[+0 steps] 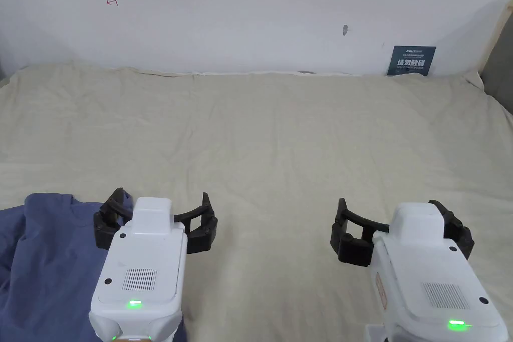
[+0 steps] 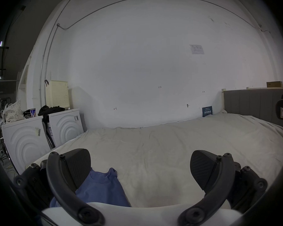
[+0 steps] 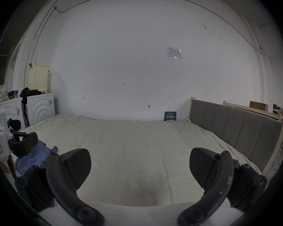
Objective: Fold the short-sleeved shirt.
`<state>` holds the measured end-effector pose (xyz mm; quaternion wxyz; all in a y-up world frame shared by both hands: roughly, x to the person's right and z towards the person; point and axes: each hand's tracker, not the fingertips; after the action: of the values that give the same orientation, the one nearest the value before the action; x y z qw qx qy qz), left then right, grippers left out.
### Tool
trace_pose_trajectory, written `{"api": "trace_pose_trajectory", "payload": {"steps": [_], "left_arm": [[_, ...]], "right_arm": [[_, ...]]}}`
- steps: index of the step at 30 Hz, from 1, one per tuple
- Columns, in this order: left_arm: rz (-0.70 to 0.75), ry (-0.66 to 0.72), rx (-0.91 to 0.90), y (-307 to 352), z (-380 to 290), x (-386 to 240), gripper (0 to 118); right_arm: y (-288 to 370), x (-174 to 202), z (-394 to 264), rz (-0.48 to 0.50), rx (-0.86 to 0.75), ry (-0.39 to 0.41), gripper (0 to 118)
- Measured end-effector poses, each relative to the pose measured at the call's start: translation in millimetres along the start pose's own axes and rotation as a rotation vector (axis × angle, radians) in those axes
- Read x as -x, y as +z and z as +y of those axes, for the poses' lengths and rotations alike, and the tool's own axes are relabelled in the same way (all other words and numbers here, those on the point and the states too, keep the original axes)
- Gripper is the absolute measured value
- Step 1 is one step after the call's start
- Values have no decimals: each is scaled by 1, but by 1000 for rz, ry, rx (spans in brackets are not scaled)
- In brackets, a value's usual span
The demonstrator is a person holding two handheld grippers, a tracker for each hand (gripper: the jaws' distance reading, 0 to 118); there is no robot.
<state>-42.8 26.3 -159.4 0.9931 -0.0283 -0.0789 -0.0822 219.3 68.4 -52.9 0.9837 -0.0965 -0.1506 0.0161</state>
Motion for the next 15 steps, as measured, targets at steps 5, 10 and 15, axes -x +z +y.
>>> {"api": "trace_pose_trajectory", "payload": {"steps": [5,10,15], "left_arm": [[3,-2,1,-1,-1,3,118],[5,4,-6,0,-1,4,118],[3,11,-8,0,-1,6,118]], "right_arm": [[2,1,2,-6,-4,5,118],[1,-1,3,-6,-2,5,118],[4,1,6,-7,-1,5,118]]}}
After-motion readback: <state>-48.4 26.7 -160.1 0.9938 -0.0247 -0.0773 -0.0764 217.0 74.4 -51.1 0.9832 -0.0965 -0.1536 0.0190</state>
